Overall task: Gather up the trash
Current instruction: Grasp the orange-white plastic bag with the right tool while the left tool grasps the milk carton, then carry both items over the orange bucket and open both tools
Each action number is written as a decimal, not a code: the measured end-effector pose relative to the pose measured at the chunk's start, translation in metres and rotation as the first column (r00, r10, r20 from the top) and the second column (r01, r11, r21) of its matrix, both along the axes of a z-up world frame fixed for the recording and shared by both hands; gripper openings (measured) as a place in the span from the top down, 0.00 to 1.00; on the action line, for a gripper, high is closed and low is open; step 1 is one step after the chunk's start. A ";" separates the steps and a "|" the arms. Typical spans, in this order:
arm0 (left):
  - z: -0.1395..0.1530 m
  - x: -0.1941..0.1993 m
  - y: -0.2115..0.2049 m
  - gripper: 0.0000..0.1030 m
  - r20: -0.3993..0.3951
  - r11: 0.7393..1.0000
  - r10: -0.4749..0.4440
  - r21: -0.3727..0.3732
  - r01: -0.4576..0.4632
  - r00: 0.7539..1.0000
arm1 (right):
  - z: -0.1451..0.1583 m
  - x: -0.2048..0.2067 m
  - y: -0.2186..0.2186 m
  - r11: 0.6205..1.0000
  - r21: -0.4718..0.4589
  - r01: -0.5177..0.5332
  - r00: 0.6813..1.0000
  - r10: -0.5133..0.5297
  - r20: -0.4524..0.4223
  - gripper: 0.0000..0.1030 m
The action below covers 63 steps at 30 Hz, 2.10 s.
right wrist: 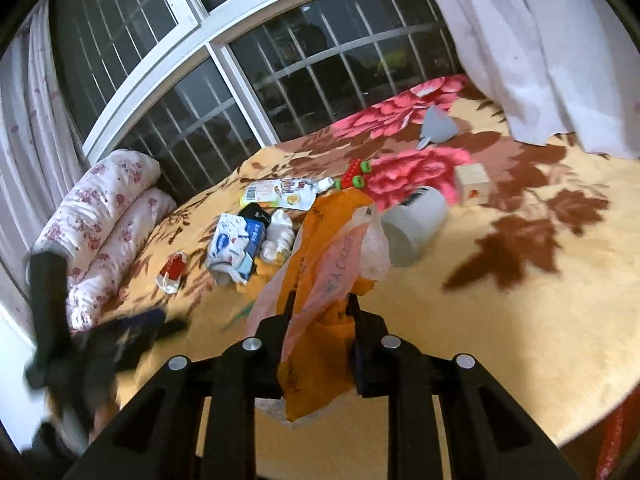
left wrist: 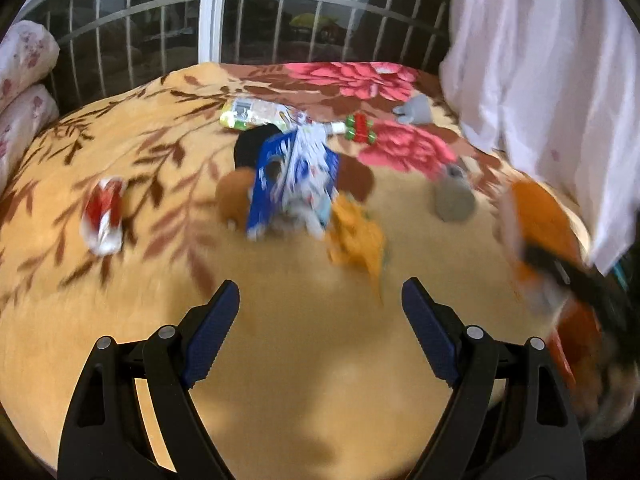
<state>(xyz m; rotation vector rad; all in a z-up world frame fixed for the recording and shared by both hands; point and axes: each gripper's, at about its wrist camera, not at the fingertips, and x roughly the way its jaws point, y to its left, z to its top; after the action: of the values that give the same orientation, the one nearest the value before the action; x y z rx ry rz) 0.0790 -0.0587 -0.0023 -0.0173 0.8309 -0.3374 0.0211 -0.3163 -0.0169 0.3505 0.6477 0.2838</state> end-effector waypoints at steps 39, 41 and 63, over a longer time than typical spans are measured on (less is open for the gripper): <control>0.080 -0.094 -0.009 0.41 0.217 0.999 0.028 0.038 -0.037 0.976 | 0.072 -0.048 -0.018 1.000 -0.021 -0.021 0.989 0.024 0.143 0.78; 0.065 -0.124 -0.004 0.41 0.214 0.999 -0.002 0.037 -0.006 0.977 | 0.074 -0.070 -0.014 0.998 -0.039 -0.041 0.987 0.046 0.152 0.78; -0.122 -0.208 0.003 0.41 -0.264 0.977 -0.153 0.106 0.186 0.952 | -0.100 -0.165 0.049 0.951 -0.125 -0.282 0.912 0.226 -0.342 0.77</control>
<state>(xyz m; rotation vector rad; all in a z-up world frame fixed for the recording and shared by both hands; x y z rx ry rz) -0.1291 -0.0561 -0.1240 0.1359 1.1121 -0.4486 -0.1437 -0.2673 -0.1171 0.1445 1.0403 0.4217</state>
